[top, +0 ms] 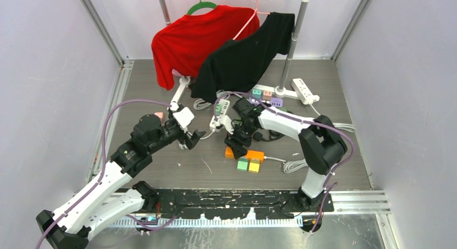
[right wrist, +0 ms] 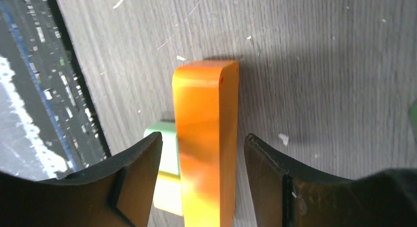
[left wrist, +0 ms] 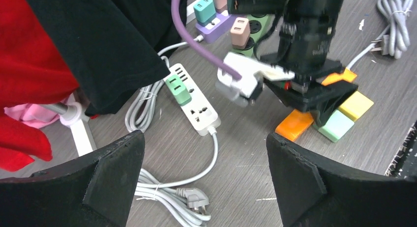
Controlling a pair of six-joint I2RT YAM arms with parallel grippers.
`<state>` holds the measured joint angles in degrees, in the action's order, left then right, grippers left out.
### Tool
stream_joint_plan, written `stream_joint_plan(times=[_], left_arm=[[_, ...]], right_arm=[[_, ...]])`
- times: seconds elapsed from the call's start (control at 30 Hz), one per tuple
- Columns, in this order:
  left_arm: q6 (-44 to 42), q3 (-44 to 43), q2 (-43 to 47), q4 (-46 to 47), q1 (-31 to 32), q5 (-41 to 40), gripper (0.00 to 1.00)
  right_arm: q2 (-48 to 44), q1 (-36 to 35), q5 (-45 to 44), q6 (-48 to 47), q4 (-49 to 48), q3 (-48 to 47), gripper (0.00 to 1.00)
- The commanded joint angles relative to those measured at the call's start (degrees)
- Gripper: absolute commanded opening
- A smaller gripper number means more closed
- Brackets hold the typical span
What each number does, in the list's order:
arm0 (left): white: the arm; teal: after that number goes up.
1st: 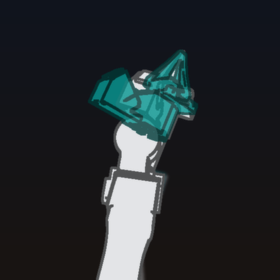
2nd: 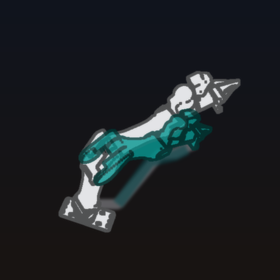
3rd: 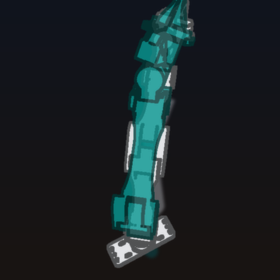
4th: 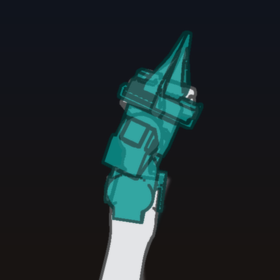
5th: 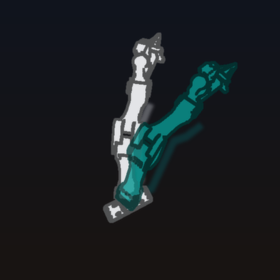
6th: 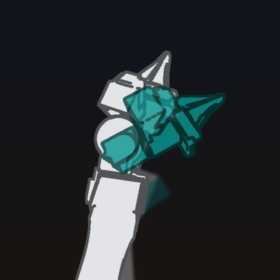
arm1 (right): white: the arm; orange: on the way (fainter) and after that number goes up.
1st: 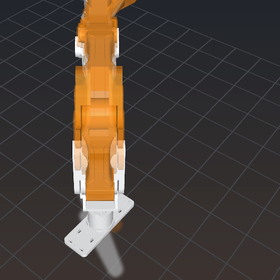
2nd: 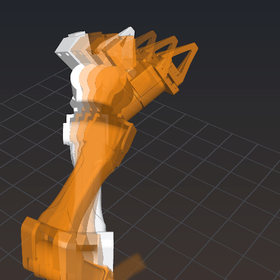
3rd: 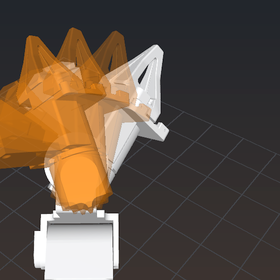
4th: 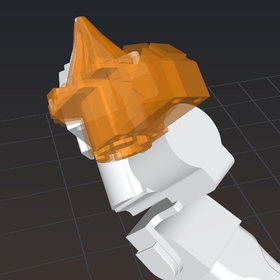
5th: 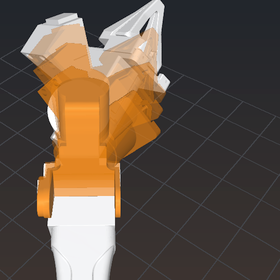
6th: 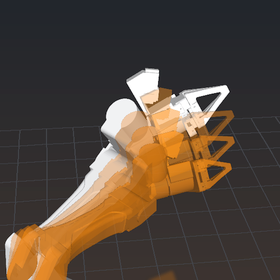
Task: Pull the plug off the socket
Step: Move the socket to the center of the board.
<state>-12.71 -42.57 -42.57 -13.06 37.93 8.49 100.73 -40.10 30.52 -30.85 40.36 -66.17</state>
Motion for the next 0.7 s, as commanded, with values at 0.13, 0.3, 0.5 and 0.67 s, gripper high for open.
stream_joint_plan(times=[0.13, 0.3, 0.5, 0.67], left_arm=[[0.4, 0.5, 0.9, 5.3, -0.3, 9.9, 0.95], [20.5, -3.0, -3.9, 10.6, -0.2, 12.3, 0.97], [52.4, 9.2, -9.4, 37.8, 0.9, 13.6, 0.94], [40.6, 14.7, -13.6, 40.6, 8.4, 9.0, 0.93]], right_arm=[[-16.1, 11.8, 17.5, -14.0, 12.0, -1.2, 0.67], [-23.7, 21.3, 30.7, -36.3, 21.9, 3.3, 0.69], [-25.8, 24.9, 35.2, -43.0, 26.8, 3.4, 0.69], [-25.9, 26.9, 37.0, -46.8, 30.0, 3.5, 0.7]])
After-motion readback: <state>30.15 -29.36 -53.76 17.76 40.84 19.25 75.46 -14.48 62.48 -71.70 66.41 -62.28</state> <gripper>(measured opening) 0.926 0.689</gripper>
